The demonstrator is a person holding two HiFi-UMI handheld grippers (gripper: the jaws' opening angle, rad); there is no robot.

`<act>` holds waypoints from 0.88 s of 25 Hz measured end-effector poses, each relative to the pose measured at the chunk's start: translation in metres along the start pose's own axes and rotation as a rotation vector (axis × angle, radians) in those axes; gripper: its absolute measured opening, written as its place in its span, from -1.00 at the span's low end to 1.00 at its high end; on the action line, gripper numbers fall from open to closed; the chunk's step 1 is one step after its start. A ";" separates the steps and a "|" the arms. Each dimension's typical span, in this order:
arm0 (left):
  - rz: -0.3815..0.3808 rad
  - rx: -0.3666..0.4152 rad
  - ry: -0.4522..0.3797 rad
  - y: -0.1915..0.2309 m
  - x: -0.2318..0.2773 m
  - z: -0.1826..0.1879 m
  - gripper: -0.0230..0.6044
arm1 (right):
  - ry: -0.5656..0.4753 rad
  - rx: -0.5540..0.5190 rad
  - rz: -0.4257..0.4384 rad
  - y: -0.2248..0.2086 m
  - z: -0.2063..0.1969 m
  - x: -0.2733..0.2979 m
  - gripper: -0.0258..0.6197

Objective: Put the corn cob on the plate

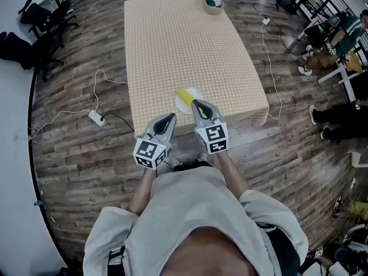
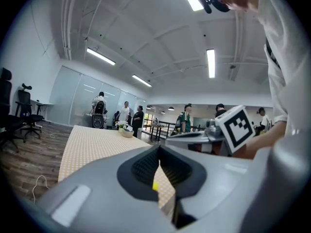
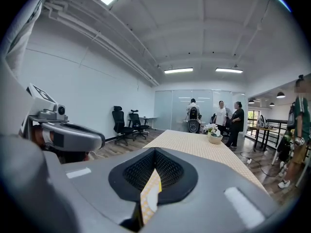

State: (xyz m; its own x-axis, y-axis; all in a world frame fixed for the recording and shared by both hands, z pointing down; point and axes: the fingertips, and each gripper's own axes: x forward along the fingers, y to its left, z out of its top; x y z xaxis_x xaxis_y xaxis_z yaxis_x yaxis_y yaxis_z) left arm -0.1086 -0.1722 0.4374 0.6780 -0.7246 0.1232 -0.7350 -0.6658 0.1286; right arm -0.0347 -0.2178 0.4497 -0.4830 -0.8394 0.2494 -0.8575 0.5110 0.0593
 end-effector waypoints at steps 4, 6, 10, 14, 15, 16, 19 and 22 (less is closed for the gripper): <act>0.002 -0.013 -0.013 -0.011 -0.014 0.001 -0.90 | 0.005 0.007 0.011 0.013 -0.007 -0.028 -0.92; 0.009 -0.015 -0.009 -0.021 -0.020 -0.002 -0.90 | 0.012 0.015 0.024 0.017 -0.016 -0.041 -0.92; 0.032 -0.021 -0.001 -0.043 -0.027 -0.009 -0.90 | 0.015 0.050 0.046 0.016 -0.029 -0.064 -0.92; 0.051 -0.029 0.013 -0.074 -0.033 -0.015 -0.90 | 0.005 0.063 0.061 0.014 -0.036 -0.090 -0.92; 0.055 -0.031 0.018 -0.083 -0.036 -0.018 -0.90 | 0.002 0.066 0.063 0.015 -0.038 -0.098 -0.92; 0.058 -0.033 0.023 -0.092 -0.038 -0.022 -0.90 | 0.001 0.070 0.069 0.016 -0.040 -0.105 -0.92; 0.068 -0.040 0.035 -0.118 -0.046 -0.034 -0.90 | 0.008 0.078 0.094 0.021 -0.052 -0.126 -0.93; 0.079 -0.051 0.036 -0.139 -0.054 -0.044 -0.90 | 0.003 0.094 0.101 0.024 -0.061 -0.144 -0.93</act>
State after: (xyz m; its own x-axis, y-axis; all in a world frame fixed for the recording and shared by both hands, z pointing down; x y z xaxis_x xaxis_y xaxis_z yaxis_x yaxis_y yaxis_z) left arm -0.0422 -0.0325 0.4557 0.6187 -0.7669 0.1705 -0.7852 -0.5963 0.1670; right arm 0.0252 -0.0737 0.4738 -0.5669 -0.7842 0.2523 -0.8177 0.5728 -0.0569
